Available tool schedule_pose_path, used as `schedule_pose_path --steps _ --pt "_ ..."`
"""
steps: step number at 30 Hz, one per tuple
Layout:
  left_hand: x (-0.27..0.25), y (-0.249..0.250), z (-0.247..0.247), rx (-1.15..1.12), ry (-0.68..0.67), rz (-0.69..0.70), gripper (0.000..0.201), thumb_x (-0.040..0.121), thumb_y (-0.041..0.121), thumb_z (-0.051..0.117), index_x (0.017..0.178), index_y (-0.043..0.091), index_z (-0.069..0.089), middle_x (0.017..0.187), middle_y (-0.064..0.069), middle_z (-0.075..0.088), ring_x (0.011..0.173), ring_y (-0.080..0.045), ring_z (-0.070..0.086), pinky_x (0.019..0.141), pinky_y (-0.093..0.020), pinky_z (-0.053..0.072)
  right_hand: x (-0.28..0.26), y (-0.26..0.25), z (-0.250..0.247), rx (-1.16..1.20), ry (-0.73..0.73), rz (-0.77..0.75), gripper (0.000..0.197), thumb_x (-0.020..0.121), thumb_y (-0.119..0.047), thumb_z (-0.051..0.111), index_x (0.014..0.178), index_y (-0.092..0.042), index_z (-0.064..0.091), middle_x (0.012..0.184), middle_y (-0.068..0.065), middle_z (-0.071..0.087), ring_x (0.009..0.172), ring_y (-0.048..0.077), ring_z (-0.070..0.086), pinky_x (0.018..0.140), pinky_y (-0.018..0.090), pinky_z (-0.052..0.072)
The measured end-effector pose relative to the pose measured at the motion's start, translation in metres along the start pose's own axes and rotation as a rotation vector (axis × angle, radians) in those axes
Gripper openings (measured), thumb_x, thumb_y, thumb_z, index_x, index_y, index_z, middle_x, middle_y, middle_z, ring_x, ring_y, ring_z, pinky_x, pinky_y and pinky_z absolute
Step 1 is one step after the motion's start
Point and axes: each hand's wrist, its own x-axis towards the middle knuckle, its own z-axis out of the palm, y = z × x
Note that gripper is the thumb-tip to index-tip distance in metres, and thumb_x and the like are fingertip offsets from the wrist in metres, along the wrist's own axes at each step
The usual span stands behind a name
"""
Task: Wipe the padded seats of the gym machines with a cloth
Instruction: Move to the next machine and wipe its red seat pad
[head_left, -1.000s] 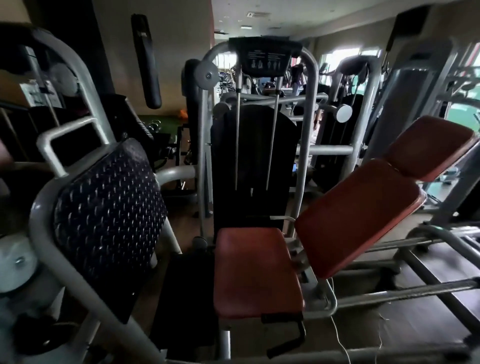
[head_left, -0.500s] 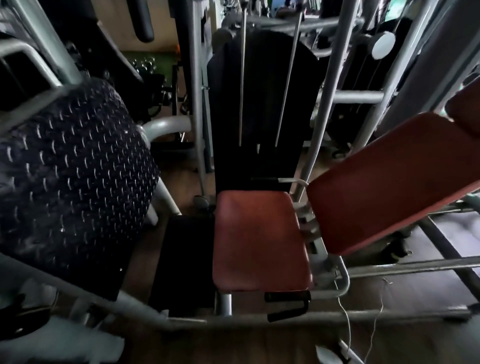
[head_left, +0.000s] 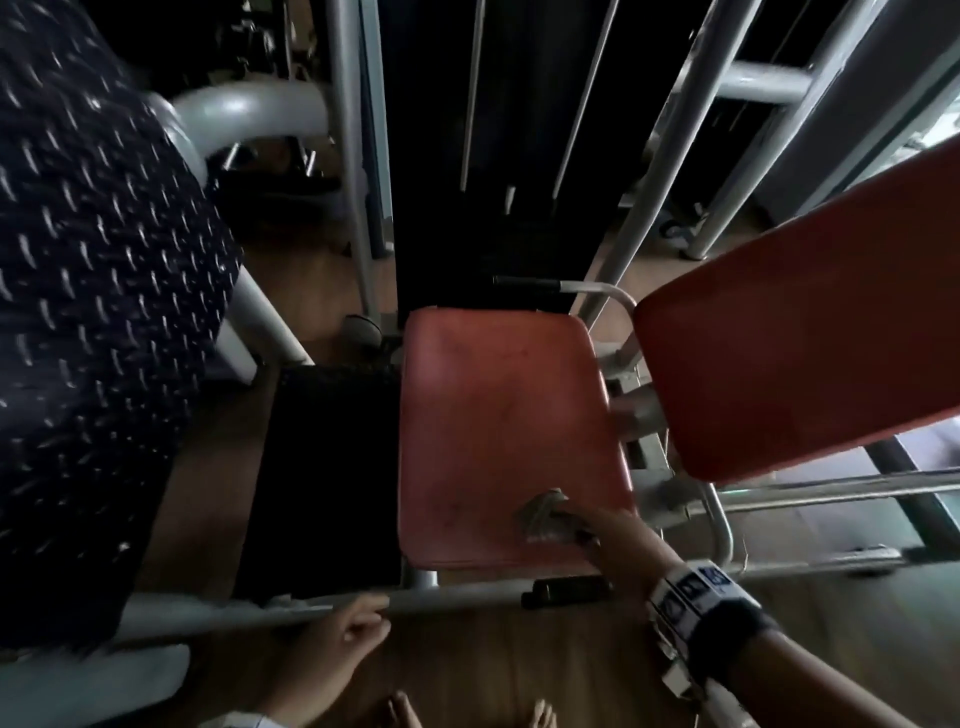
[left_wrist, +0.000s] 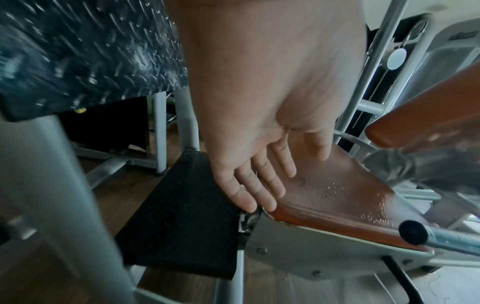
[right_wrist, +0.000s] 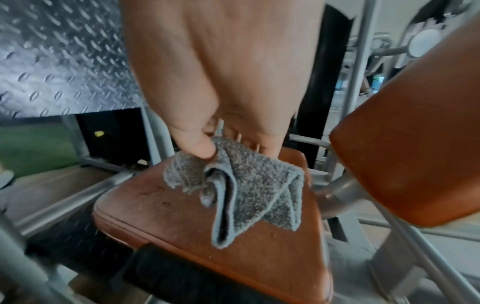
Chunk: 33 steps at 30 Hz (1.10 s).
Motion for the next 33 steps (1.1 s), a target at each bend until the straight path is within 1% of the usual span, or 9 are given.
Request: schedule_pose_path --steps 2,7,11,16,19,23,26,30,33 --pt "0.022 -0.002 -0.001 -0.031 -0.029 0.018 0.019 0.094 0.029 0.059 0.111 0.035 0.057 0.115 0.004 0.065 0.105 -0.002 0.06 0.082 -0.007 0.038 0.031 0.005 0.008 -0.091 0.001 -0.005 0.05 0.092 -0.03 0.051 0.138 -0.044 0.038 0.126 0.0 0.063 0.107 0.024 0.064 0.09 0.038 0.052" --pt "0.067 -0.002 0.003 -0.05 0.036 0.057 0.026 0.095 0.028 0.058 0.12 0.029 0.057 0.117 0.005 0.057 0.1 -0.001 0.058 0.076 -0.013 0.042 0.09 0.023 0.033 -0.166 -0.023 0.064 0.048 0.096 -0.036 0.05 0.141 -0.021 0.041 0.135 0.01 0.053 0.119 0.028 0.055 0.099 0.037 0.045" --pt "0.097 -0.01 0.014 0.001 0.108 0.09 0.032 0.091 0.039 0.061 0.122 0.034 0.054 0.125 0.0 0.049 0.107 -0.012 0.057 0.092 -0.033 0.048 0.117 0.044 0.043 -0.118 0.025 0.094 0.037 0.091 -0.037 0.057 0.125 -0.022 0.053 0.119 0.009 0.061 0.111 0.028 0.059 0.093 0.034 0.045" --pt "0.125 -0.001 0.037 -0.056 0.217 0.082 0.068 0.091 0.038 0.062 0.148 0.018 0.03 0.145 -0.001 0.03 0.131 -0.018 0.039 0.107 -0.036 0.035 0.13 0.052 0.041 -0.069 -0.006 0.067 0.019 0.086 -0.028 0.061 0.103 -0.023 0.065 0.106 0.003 0.069 0.1 0.022 0.063 0.09 0.036 0.049" --pt "0.144 0.007 0.047 -0.189 0.214 0.097 0.1 0.074 0.062 0.066 0.151 0.028 0.014 0.149 0.009 0.02 0.135 -0.01 0.029 0.11 -0.036 0.028 0.139 0.063 0.03 -0.11 0.025 0.047 0.016 0.086 -0.021 0.062 0.101 -0.015 0.065 0.1 0.007 0.07 0.095 0.026 0.066 0.081 0.031 0.05" --pt "0.159 0.011 0.067 -0.031 0.169 -0.042 0.139 0.064 0.062 0.078 0.148 0.026 -0.027 0.158 0.002 -0.024 0.147 -0.023 -0.01 0.12 -0.047 0.006 0.143 0.086 -0.003 -0.108 0.227 0.122 0.013 0.087 -0.022 0.064 0.093 -0.012 0.068 0.089 0.01 0.072 0.088 0.03 0.068 0.067 0.027 0.042" --pt "0.159 0.019 0.077 0.103 0.208 -0.094 0.156 0.054 0.054 0.087 0.14 0.022 -0.04 0.153 -0.004 -0.036 0.145 -0.035 -0.015 0.118 -0.051 0.004 0.139 0.1 -0.007 -0.033 0.355 0.057 0.03 0.088 -0.026 0.062 0.115 -0.013 0.058 0.099 0.011 0.069 0.089 0.033 0.066 0.069 0.03 0.044" --pt "0.162 0.022 0.08 0.132 0.212 -0.164 0.167 0.043 0.05 0.093 0.138 0.025 -0.042 0.153 -0.002 -0.035 0.144 -0.042 -0.011 0.115 -0.056 0.009 0.134 0.11 0.045 -0.271 -0.01 -0.319 0.061 0.095 -0.055 0.039 0.147 -0.023 0.029 0.154 0.016 0.026 0.138 0.041 0.032 0.103 0.051 0.04" --pt "0.161 0.022 0.078 0.109 0.223 -0.164 0.169 0.04 0.041 0.096 0.137 0.031 -0.042 0.152 0.005 -0.036 0.143 -0.042 -0.01 0.114 -0.059 0.012 0.143 0.115 0.067 -0.5 -0.064 -0.381 0.076 0.09 -0.074 0.009 0.153 -0.031 0.011 0.157 0.02 0.022 0.138 0.051 0.027 0.096 0.068 0.04"
